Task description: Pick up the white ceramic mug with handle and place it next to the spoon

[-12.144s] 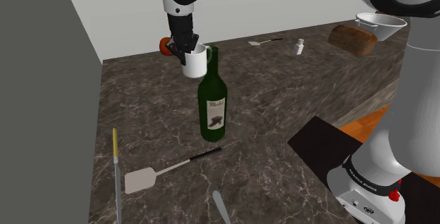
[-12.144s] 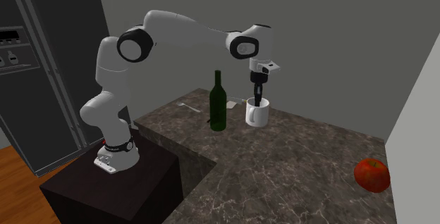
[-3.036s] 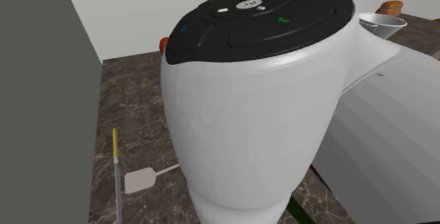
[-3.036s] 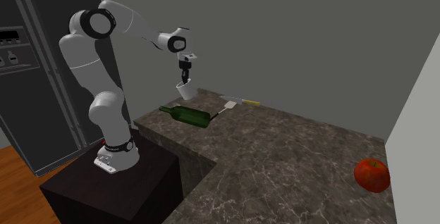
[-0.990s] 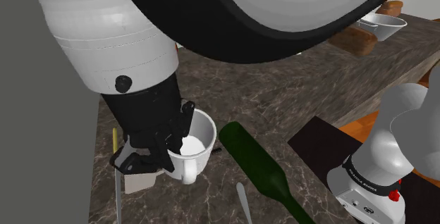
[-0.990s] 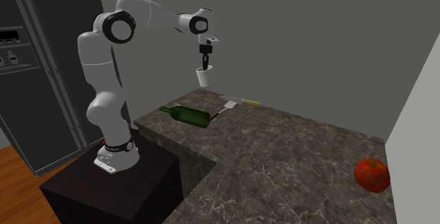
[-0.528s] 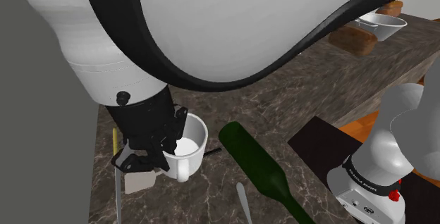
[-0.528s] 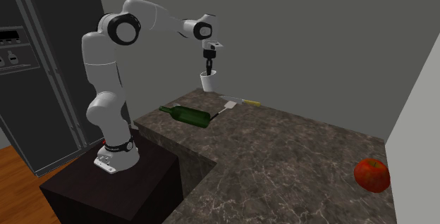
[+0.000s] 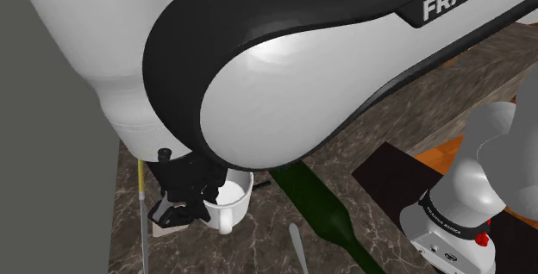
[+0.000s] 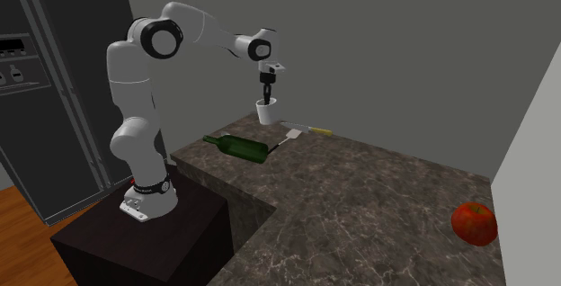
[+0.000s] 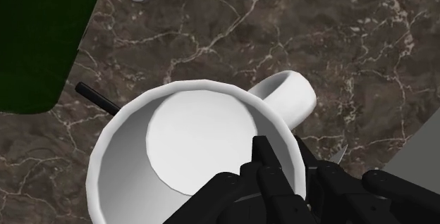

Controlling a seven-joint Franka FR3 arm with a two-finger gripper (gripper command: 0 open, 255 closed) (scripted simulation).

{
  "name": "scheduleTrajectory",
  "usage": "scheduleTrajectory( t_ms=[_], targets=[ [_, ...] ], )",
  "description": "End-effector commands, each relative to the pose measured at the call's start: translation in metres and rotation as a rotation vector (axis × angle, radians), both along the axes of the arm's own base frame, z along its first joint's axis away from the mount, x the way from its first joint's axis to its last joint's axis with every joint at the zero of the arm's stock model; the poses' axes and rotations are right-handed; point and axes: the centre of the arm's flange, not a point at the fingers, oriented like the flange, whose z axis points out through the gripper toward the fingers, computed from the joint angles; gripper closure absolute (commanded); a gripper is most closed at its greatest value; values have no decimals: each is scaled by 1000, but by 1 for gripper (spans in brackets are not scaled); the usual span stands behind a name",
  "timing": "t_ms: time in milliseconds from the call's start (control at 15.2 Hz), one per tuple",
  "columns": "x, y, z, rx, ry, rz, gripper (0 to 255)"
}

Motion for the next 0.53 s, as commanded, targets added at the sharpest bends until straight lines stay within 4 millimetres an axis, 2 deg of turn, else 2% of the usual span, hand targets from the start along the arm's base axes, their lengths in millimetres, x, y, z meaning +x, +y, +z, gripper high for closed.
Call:
scheduleTrajectory(
  t_ms=[0,462],
  targets=[
    [0,-1,-10,1,-1,0,255],
    [0,-1,-47,1,-1,0,255]
  ],
)
